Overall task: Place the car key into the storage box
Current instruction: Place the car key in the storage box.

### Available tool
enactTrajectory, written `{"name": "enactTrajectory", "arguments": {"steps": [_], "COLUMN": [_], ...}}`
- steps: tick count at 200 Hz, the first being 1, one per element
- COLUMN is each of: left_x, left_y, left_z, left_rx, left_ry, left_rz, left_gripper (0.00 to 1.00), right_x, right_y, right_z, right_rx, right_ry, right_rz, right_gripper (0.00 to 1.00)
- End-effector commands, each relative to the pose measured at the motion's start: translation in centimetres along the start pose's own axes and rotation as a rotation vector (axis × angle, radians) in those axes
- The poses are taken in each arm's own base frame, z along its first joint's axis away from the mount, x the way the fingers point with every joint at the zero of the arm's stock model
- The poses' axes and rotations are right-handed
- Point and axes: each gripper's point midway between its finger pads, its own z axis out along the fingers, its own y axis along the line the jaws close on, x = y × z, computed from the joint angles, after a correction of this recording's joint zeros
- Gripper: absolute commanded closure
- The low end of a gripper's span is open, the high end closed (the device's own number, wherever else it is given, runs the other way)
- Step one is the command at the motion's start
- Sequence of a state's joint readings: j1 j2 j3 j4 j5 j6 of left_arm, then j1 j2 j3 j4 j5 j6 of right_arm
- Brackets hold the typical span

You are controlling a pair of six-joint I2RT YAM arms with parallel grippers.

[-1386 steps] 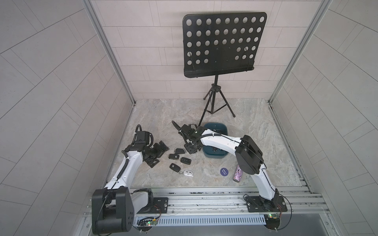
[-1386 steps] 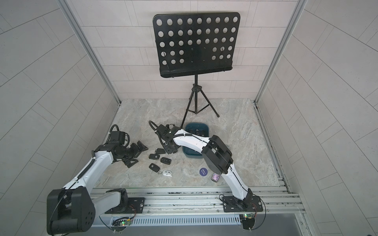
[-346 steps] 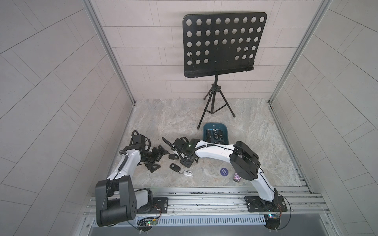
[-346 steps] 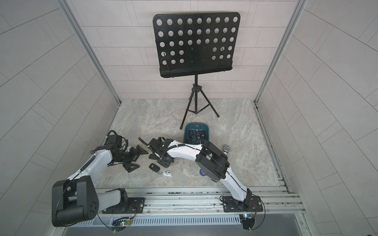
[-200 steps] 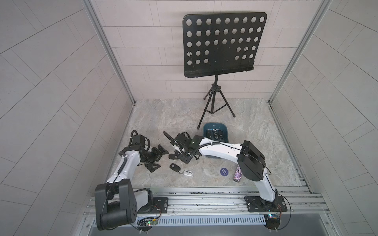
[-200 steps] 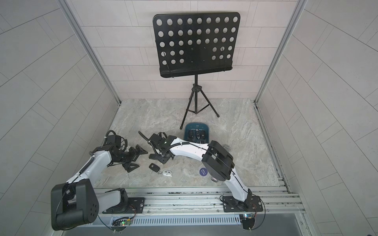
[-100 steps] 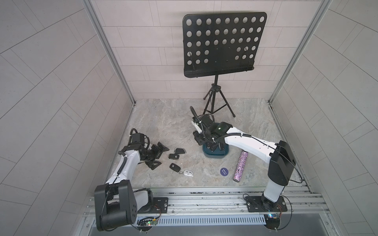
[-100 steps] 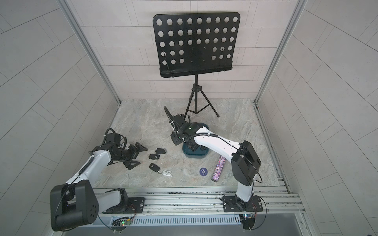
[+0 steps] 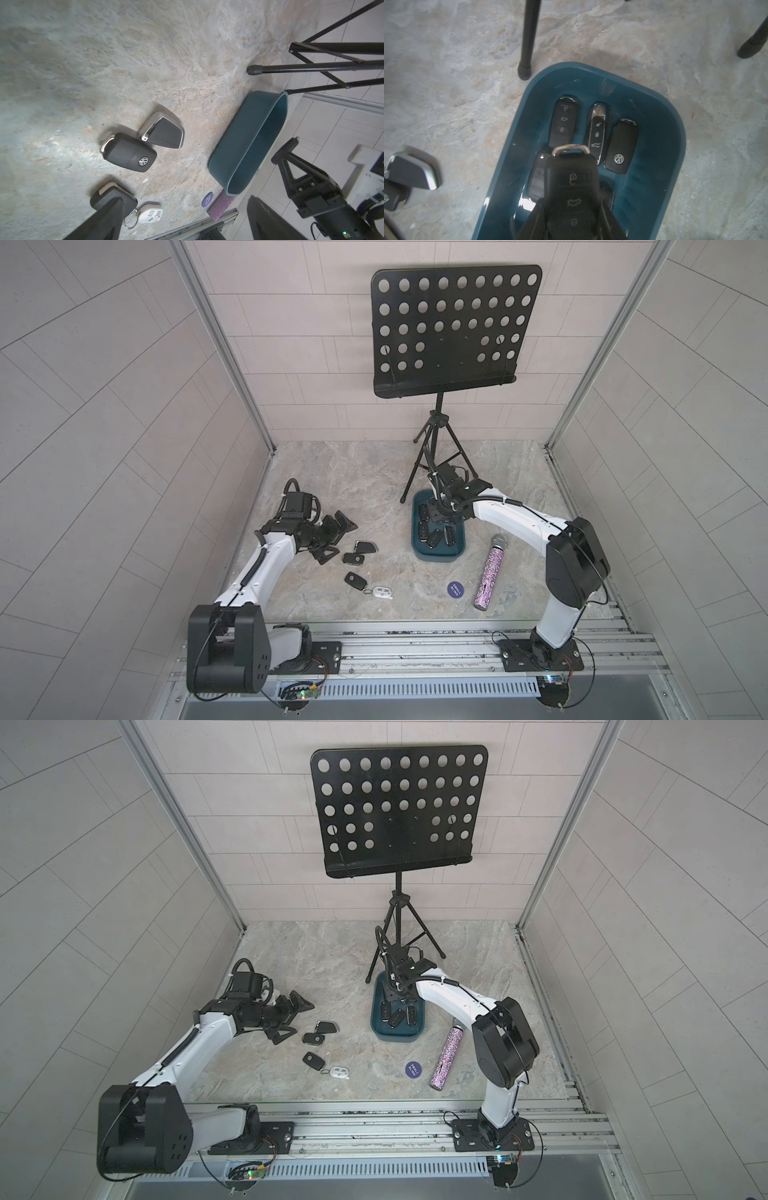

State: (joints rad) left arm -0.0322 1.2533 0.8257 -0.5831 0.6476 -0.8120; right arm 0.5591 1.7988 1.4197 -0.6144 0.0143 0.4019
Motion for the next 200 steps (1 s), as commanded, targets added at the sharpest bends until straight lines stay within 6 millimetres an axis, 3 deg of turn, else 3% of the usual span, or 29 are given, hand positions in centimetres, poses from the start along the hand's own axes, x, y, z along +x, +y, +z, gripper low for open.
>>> {"name": "enactTrajectory", "arguments": {"steps": [1, 77, 163, 200], "left_x": [-0.3, -0.2, -0.2, -0.1], "left_y": [-0.7, 0.1, 0.6, 0.7], "left_z": [0.2, -0.4, -0.4, -0.3], "left_rx": [-0.017, -0.084, -0.111, -0.112], "left_ry": [-0.014, -0.028, -0.018, -0.014], "left_rz": [0.025, 0.061, 0.076, 0.072], "left_gripper": [0.01, 0.00, 0.00, 0.00], "right_x": [0.1, -0.5, 0.0, 0.3], "right_y": [-1.5, -2.7, -3.6, -3.7], "right_z": [1.5, 5.7, 7.3, 7.4], "right_rx": [0.067, 0.147, 0.201, 0.196], "right_ry": [0.035, 0.101, 0.142, 0.153], "right_rz": [0.036, 0.026, 0.046, 0.057], "right_gripper": [0.71, 0.70, 0.67, 0.60]}}
